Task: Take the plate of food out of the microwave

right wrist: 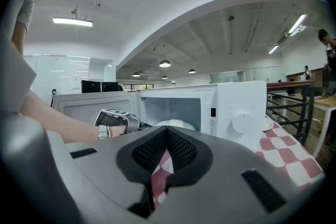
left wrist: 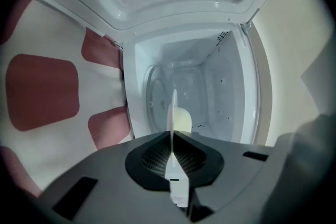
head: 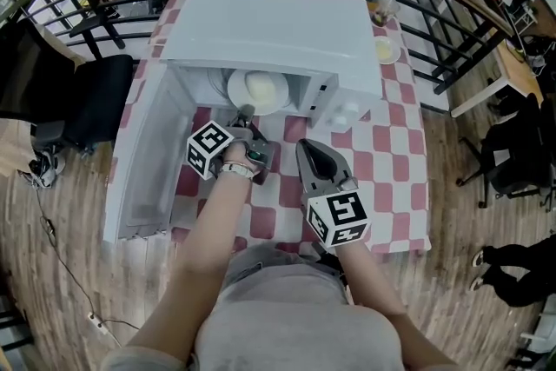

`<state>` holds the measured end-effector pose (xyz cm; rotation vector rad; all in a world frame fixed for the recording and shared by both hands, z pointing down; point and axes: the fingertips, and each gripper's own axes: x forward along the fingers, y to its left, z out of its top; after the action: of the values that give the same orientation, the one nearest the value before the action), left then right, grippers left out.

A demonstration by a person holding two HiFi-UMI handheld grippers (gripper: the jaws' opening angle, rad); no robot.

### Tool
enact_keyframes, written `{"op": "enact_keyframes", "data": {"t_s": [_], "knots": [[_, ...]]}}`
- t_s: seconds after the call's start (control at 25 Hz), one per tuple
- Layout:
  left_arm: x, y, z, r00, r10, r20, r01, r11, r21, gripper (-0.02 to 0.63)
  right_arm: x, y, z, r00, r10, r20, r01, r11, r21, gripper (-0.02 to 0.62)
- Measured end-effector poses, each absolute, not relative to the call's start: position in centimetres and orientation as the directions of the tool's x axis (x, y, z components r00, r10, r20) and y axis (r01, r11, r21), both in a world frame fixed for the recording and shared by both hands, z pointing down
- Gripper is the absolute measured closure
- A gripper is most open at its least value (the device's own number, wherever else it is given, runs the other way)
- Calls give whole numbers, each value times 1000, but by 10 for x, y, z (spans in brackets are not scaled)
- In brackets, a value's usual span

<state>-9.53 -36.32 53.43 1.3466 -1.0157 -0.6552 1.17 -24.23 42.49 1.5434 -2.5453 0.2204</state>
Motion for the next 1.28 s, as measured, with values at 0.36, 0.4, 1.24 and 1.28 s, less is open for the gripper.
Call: {"op": "enact_keyframes", "data": {"t_s": [0.36,0.4,1.24,1.28], "knots": [[-96,-345,522,455,-872,179,-161,117,980,591,14,-233,412,-453,-881,140,-891,450,-52,571],[-97,-343,520,456,-873,172,-159,110,981,591,15,-232,411,-451,-882,137,-892,449,-52,571],[-94,-293,487,459,-876,146,-145,88,985,589,16,-218,393,-462,-880,108,-887,461,-36,571],[-93,-291,485,460,-877,141,-143,83,986,589,17,-219,393,-461,-881,107,-887,460,-34,571]]}}
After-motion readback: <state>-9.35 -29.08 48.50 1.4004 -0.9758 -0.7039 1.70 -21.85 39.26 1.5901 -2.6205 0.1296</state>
